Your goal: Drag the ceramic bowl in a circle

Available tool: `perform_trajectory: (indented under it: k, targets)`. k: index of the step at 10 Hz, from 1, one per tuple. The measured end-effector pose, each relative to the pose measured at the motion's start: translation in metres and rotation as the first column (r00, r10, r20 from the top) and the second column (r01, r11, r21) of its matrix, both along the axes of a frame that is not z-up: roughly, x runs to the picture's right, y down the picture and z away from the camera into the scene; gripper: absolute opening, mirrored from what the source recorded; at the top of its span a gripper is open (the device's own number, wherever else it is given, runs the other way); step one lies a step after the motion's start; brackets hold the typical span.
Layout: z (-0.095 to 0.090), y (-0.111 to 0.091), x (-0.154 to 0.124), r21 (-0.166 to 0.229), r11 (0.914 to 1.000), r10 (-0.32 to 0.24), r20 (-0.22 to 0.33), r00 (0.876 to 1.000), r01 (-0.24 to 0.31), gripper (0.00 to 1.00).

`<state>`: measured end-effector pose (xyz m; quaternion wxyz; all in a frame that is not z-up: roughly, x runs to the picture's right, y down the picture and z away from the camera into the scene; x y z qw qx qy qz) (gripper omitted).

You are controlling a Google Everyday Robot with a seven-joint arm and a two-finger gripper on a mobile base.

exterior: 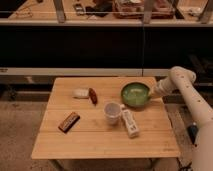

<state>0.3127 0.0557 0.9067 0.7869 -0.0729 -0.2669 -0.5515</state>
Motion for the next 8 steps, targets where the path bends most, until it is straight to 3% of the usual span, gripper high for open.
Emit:
perform_trajectory:
  k: [4, 7, 8]
  targets:
    - [-0.032, 0.043, -0.031, -0.025, 0.9975, -0.064, 0.065, 0.996, 0.066, 0.00]
    - [-0.019, 0.042, -0.063, -0.024, 0.9987, -0.043, 0.093, 0.995, 0.045, 0.00]
    - [-0.003, 0.032, -0.070, -0.017, 0.9994, -0.028, 0.087, 0.996, 0.029, 0.00]
